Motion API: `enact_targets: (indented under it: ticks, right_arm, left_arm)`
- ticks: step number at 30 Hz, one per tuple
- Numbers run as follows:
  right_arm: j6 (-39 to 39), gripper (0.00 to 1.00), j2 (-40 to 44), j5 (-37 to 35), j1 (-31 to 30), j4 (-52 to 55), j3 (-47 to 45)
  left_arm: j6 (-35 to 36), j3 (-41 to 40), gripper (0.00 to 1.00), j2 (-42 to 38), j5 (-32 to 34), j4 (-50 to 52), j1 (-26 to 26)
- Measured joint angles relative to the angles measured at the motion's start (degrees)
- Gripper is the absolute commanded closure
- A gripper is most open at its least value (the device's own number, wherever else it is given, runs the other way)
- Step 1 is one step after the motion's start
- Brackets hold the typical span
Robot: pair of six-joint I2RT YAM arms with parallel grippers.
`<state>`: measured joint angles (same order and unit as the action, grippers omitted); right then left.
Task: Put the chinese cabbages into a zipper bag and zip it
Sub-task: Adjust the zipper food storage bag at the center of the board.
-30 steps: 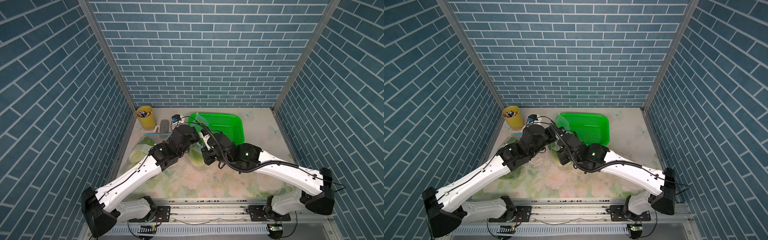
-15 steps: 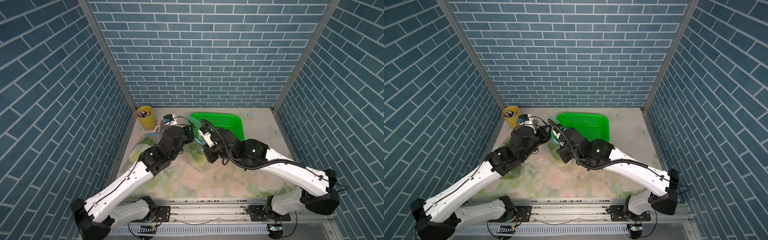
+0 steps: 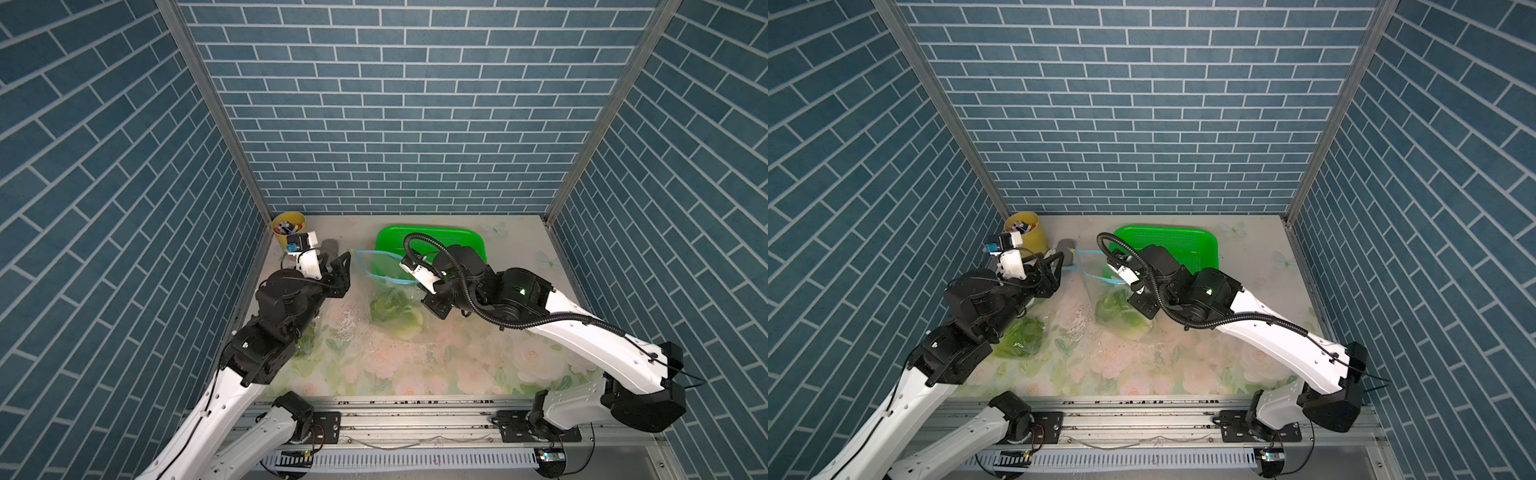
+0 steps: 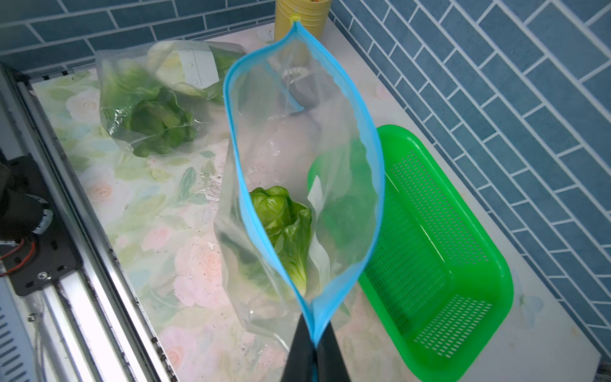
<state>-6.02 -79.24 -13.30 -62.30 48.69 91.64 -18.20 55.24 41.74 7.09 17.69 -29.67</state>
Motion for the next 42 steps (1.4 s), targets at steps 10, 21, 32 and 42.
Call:
enact_targets:
  ticks: [10,21,32,42]
  right_arm:
    - [-5.7,1.0,8.1,1.6,6.9,-0.2,-8.0]
    - [-6.4,1.0,10.4,4.0,11.7,-2.4,-11.9]
    - [-6.4,1.0,10.2,6.5,12.5,-2.9,-11.9]
    - [-6.3,1.0,8.7,7.1,13.2,-2.9,-11.9]
  left_arm:
    - [10.7,-12.0,0.39,-3.5,-15.3,-7.5,4.2]
    - [13.7,-21.0,0.43,-2.6,-30.9,-16.8,9.9]
    - [13.7,-21.6,0.42,4.8,-44.8,-26.6,15.9]
    - [11.5,-22.4,0.55,10.7,-52.2,-38.2,16.0]
